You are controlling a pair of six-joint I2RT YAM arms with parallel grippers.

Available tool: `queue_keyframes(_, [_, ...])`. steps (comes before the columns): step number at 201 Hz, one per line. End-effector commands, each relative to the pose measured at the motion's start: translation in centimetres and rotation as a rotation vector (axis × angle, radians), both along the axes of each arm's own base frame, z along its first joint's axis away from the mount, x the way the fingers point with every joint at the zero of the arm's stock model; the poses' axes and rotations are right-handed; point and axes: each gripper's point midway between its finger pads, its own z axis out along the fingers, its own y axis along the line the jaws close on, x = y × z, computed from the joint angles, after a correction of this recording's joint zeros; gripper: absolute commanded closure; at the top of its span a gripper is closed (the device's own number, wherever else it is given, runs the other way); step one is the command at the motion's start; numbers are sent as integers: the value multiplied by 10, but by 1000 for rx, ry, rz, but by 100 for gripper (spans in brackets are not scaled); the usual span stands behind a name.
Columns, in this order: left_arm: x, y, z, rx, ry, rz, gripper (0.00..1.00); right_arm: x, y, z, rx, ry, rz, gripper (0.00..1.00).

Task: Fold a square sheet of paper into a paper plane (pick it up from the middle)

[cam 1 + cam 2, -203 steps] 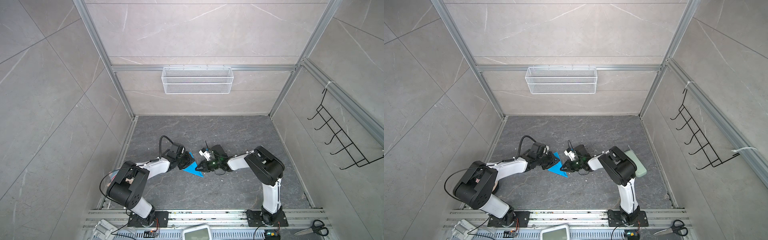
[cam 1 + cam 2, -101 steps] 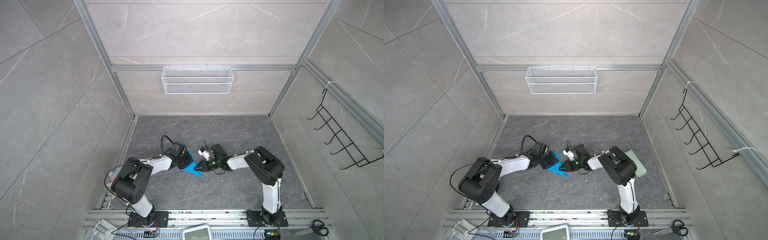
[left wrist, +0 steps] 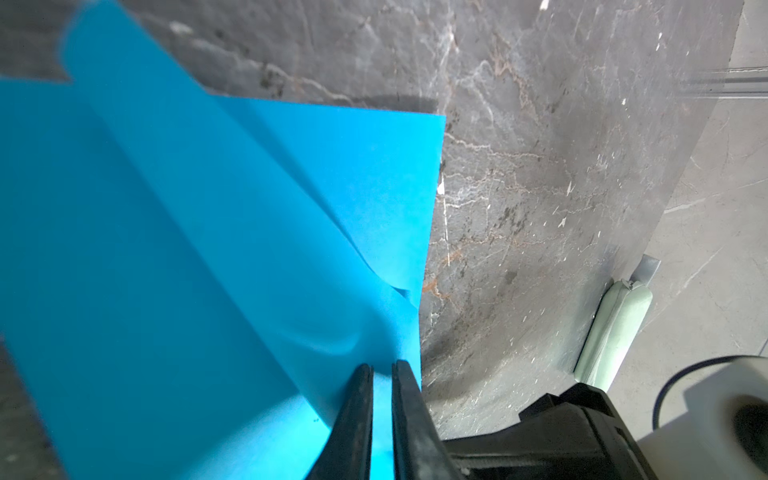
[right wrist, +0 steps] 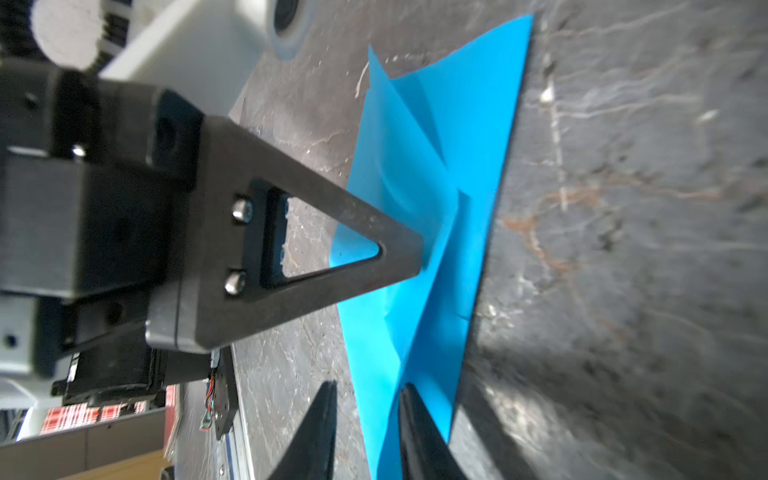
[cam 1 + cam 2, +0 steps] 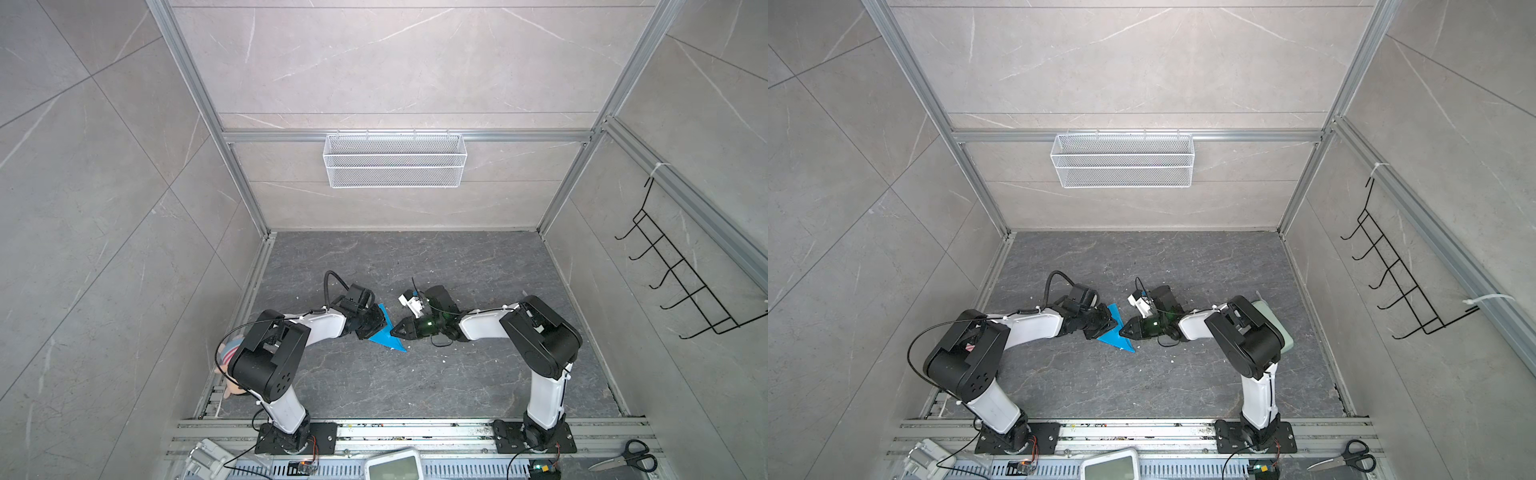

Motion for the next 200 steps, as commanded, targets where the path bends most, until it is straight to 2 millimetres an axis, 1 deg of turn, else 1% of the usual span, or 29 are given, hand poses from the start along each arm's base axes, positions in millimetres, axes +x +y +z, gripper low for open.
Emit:
queue_keyframes(1, [6,0,4,6,-4,18,84,3,-8,-2,-51,-34,-19,71])
queue_keyframes(28, [6,1,4,8,-5,23,84,-3,-7,-11,-89,-25,17,71])
queue_keyframes(86, [6,4,3,19,-2,36,84,-15,1,-21,-149,-43,75,75])
queue_keyframes(107, [5,5,1,23,3,39,84,-17,0,-26,-179,-58,91,76])
queue_keyframes(139, [6,5,3,25,0,41,84,-20,-7,-37,-223,-79,112,77])
queue_keyframes(160, [7,5,5,22,-6,40,84,-21,-10,-41,-235,-90,119,82])
queue_keyframes(178, [7,6,9,20,-13,39,84,-23,-10,-43,-227,-87,119,89])
queue_keyframes(200, [10,7,23,7,-50,32,84,-24,-10,-45,-199,-52,106,94])
